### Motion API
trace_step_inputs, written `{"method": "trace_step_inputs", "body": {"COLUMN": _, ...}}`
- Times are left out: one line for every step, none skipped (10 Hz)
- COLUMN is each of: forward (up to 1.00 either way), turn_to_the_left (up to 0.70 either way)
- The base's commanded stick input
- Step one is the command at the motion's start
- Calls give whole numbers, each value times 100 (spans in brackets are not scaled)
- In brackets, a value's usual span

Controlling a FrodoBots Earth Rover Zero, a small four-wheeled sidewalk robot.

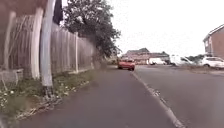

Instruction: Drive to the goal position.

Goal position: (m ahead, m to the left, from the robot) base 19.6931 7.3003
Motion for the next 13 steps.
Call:
{"method": "trace_step_inputs", "body": {"forward": 100, "turn_to_the_left": 0}}
{"method": "trace_step_inputs", "body": {"forward": 100, "turn_to_the_left": 0}}
{"method": "trace_step_inputs", "body": {"forward": 100, "turn_to_the_left": 0}}
{"method": "trace_step_inputs", "body": {"forward": 100, "turn_to_the_left": 0}}
{"method": "trace_step_inputs", "body": {"forward": 100, "turn_to_the_left": 0}}
{"method": "trace_step_inputs", "body": {"forward": 100, "turn_to_the_left": 0}}
{"method": "trace_step_inputs", "body": {"forward": 100, "turn_to_the_left": 0}}
{"method": "trace_step_inputs", "body": {"forward": 100, "turn_to_the_left": 0}}
{"method": "trace_step_inputs", "body": {"forward": 100, "turn_to_the_left": 0}}
{"method": "trace_step_inputs", "body": {"forward": 100, "turn_to_the_left": 0}}
{"method": "trace_step_inputs", "body": {"forward": 100, "turn_to_the_left": 0}}
{"method": "trace_step_inputs", "body": {"forward": 100, "turn_to_the_left": 0}}
{"method": "trace_step_inputs", "body": {"forward": 100, "turn_to_the_left": 0}}
